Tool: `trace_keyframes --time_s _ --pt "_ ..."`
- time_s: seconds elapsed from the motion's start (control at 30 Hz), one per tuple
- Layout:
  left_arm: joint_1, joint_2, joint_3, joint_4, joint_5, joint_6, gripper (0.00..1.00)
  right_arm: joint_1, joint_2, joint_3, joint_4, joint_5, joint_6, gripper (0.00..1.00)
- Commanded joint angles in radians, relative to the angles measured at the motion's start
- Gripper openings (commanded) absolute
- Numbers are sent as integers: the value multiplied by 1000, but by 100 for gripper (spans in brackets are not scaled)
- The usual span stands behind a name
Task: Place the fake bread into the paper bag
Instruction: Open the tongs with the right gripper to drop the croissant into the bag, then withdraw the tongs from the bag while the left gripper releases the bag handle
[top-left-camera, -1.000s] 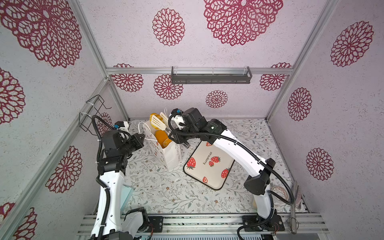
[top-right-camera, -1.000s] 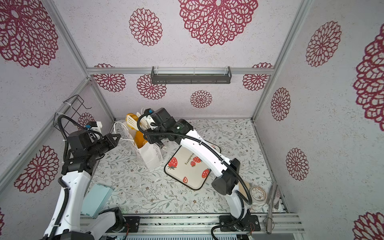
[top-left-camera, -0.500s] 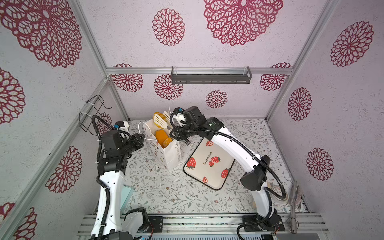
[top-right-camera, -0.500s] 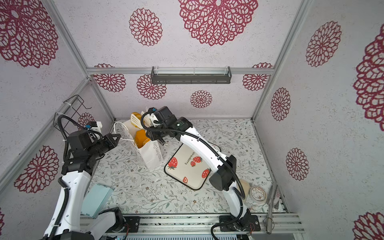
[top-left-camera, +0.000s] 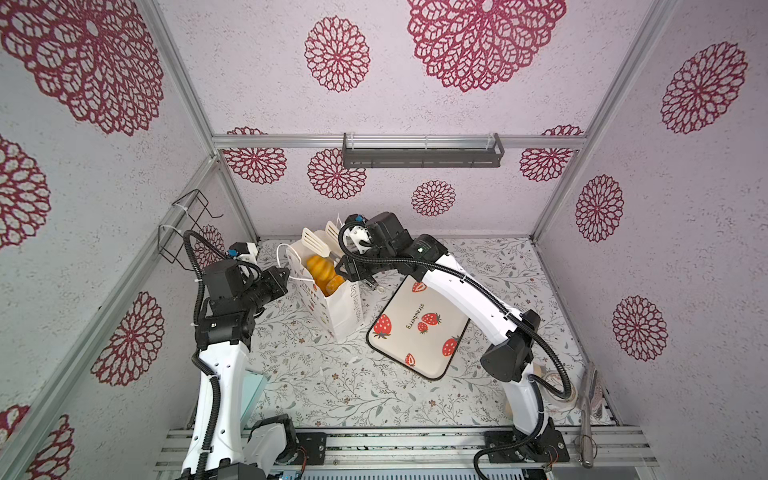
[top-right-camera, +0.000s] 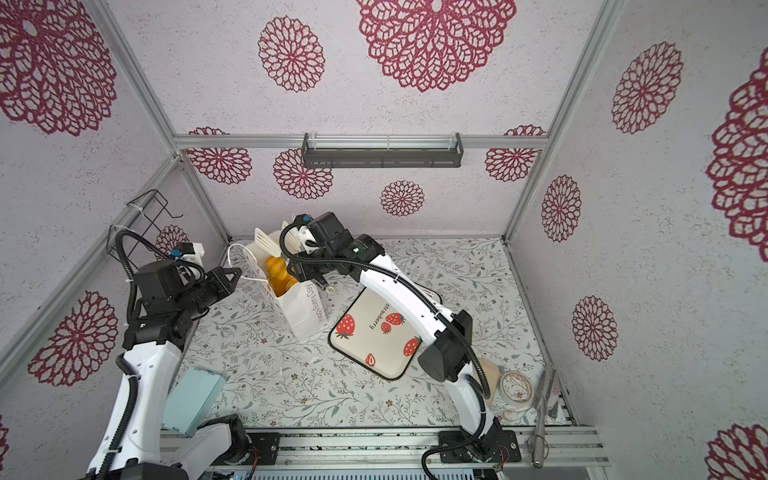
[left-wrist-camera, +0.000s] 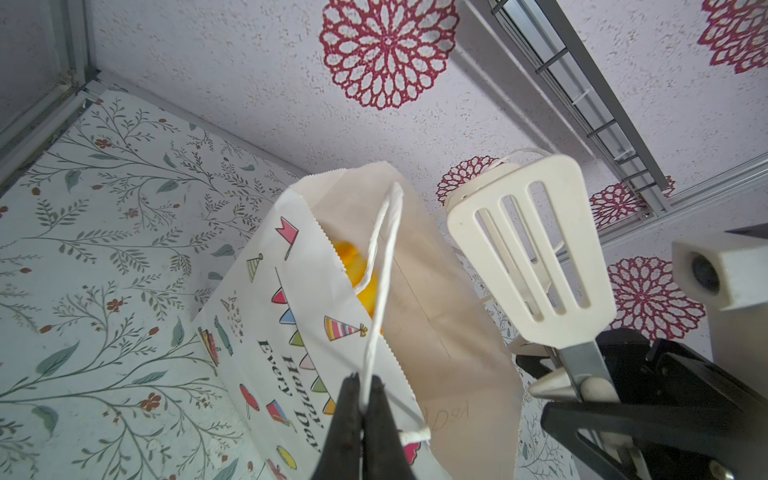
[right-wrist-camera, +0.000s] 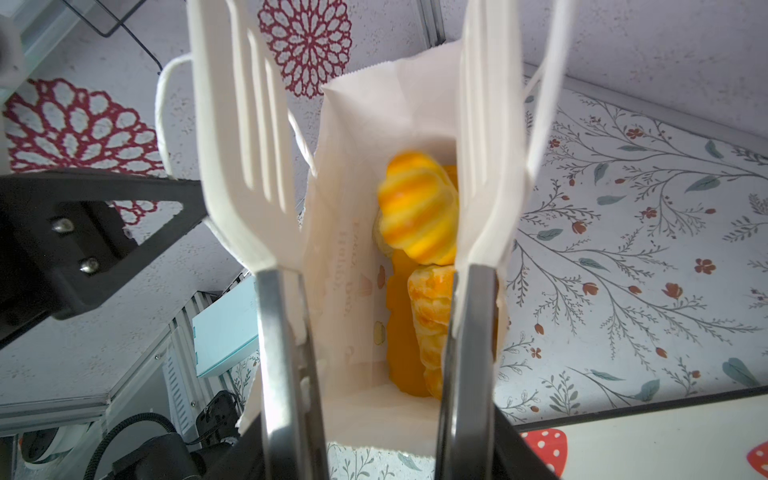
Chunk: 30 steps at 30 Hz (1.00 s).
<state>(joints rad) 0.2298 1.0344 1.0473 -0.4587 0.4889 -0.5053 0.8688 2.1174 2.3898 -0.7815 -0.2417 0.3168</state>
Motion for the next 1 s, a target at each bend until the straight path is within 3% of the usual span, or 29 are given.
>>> trace_keyframes --time_s 0.0,0.67,0.97 --pt "3 -1 -11 7 1 7 0 -9 -18 49 45 -15 11 58" --pt "2 -8 0 12 -5 -3 4 -4 -128 46 -10 46 -28 52" --pt "-5 -27 11 9 0 -25 29 6 -181 45 -16 65 -42 51"
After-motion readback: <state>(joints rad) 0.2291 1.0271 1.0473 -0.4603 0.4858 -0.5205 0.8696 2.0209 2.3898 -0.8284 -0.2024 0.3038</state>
